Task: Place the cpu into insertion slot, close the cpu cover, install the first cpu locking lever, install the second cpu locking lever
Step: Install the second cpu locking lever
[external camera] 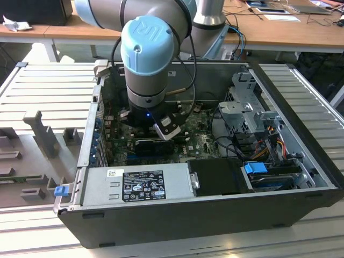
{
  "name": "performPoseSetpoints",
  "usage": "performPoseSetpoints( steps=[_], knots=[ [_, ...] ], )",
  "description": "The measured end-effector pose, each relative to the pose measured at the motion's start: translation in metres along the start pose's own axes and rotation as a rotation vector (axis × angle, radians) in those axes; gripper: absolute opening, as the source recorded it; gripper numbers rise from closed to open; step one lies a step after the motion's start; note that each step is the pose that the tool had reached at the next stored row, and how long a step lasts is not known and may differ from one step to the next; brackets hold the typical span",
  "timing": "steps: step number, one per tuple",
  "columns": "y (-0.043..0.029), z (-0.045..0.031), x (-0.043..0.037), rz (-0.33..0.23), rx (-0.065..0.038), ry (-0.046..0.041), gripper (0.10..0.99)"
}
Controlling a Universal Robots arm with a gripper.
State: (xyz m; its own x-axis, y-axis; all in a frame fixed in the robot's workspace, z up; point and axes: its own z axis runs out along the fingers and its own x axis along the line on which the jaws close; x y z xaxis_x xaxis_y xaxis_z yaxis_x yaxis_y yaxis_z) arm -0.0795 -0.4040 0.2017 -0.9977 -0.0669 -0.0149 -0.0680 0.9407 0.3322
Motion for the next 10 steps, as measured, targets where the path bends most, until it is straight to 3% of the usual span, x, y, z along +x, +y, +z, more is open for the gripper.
performPoseSetpoints(
  steps=[7,10],
  knots=[
    [0.0062,-0.0153,-0.0003,0.000,0.001,0.0000,0.106],
    [0.0064,-0.0157,-0.0003,0.000,0.001,-0.0002,0.106]
  ],
)
